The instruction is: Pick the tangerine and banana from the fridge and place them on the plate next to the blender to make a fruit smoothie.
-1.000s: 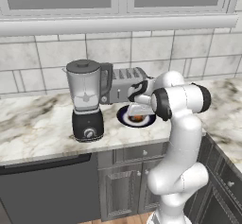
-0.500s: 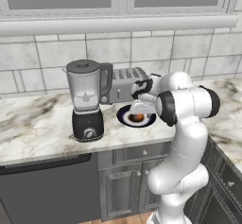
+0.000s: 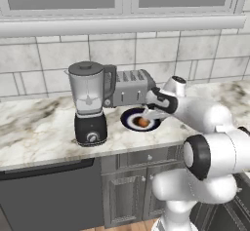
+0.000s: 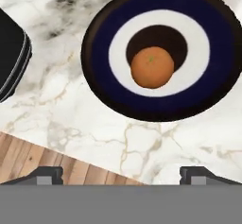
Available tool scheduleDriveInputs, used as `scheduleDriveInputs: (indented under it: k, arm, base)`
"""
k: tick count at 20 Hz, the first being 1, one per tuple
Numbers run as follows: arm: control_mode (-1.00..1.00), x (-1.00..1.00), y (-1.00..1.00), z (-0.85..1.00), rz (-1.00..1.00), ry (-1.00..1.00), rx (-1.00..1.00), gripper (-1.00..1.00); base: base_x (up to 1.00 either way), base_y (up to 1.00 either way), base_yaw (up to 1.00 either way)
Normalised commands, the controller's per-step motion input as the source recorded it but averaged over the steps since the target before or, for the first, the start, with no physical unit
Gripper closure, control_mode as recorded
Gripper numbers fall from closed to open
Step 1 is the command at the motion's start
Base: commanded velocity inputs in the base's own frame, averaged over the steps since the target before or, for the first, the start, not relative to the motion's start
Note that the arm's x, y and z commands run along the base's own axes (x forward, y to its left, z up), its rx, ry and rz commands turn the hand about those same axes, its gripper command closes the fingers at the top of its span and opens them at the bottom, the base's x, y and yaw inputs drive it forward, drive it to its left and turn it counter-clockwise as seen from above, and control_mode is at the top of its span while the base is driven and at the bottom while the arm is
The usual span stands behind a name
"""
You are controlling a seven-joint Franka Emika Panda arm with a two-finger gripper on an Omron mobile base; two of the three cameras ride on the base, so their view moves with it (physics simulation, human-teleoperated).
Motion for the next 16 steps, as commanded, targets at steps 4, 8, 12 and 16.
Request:
scheduleDriveInputs:
  k: [4, 8, 12, 16]
  arm:
    - [-1.00, -1.00, 0.00, 0.27, -0.14, -0.25, 0.00, -1.00]
    - [-1.00, -1.00, -0.10, 0.18, -0.18, -0.18, 0.00, -1.00]
    - [-1.00, -0.96, -0.08, 0.05, -0.17, -0.09, 0.00, -1.00]
    - [-1.00, -0.57, 0.00, 0.00, -0.07, 0.00, 0.00, -1.00]
  base:
    - [0.00, 0.00, 0.00]
    - [0.00, 0.00, 0.00]
    - [0.00, 0.00, 0.00]
    - [0.00, 0.00, 0.00]
